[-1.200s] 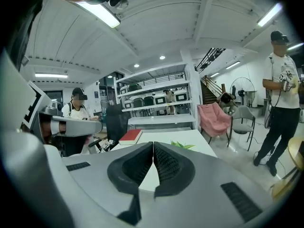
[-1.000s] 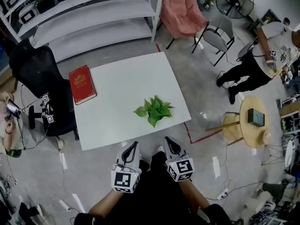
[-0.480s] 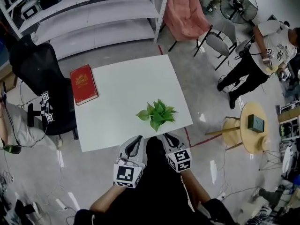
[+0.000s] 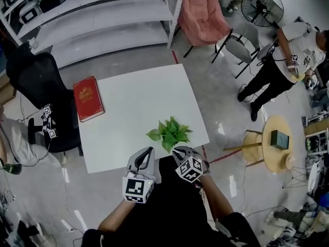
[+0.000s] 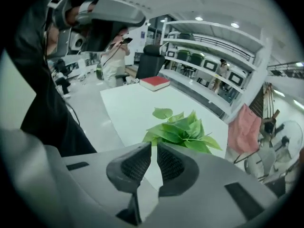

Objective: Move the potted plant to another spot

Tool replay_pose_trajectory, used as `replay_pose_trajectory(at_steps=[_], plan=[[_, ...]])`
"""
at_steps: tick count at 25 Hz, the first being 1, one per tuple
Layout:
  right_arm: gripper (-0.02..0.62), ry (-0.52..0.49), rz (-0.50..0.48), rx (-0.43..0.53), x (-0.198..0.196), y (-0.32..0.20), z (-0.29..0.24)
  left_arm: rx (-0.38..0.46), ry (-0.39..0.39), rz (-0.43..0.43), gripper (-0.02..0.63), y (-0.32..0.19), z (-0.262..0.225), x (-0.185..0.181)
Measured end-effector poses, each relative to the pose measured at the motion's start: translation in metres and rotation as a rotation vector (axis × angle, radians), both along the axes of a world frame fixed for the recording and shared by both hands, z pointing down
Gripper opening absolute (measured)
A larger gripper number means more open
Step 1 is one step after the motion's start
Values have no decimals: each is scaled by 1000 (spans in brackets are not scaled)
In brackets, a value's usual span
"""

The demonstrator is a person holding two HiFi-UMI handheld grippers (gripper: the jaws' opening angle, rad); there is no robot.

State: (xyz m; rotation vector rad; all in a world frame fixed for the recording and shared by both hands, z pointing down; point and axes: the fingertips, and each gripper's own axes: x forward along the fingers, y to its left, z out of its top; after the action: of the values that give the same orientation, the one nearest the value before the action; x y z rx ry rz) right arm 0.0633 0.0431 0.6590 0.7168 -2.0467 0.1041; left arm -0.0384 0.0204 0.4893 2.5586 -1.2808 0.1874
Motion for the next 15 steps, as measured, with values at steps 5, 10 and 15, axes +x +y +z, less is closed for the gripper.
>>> replay_pose_trajectory(at_steps=[5, 10, 15], plan=[[15, 273, -216, 18, 14, -12, 31, -35, -8, -8, 18, -16, 8, 2], [15, 372, -340, 5, 18, -22, 51, -55, -1, -16, 18, -32, 13, 11], [15, 423, -396, -2, 25, -27, 65, -75, -9, -23, 18, -45, 19, 18]])
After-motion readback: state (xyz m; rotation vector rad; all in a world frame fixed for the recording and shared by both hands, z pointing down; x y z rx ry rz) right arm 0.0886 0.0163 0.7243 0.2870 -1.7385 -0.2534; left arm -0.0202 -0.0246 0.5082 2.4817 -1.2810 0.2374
